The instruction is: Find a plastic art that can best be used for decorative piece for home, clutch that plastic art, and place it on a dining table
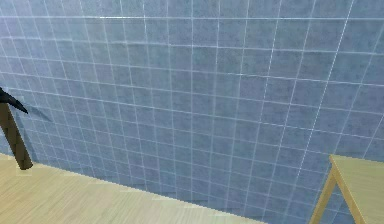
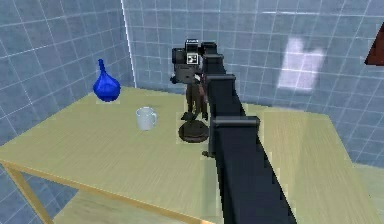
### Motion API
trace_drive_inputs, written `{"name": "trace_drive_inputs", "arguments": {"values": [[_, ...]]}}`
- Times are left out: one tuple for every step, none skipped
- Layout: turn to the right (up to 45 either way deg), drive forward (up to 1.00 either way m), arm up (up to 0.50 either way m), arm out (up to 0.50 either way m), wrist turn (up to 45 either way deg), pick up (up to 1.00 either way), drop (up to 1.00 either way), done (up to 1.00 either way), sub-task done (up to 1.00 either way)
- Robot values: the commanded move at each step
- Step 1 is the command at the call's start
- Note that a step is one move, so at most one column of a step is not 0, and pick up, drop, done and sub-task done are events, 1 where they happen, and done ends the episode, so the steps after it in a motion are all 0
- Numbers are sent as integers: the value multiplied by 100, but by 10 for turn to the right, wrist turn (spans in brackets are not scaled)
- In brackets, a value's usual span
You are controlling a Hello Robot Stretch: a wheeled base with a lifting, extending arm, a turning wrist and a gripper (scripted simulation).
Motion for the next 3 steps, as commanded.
{"name": "trace_drive_inputs", "arguments": {"values": [[0, 0, -4, 0, 0, 0, 0, 0, 0], [0, 0, -32, 0, 0, 0, 0, 0, 0], [0, 0, 0, 0, 0, 0, 100, 0, 0]]}}
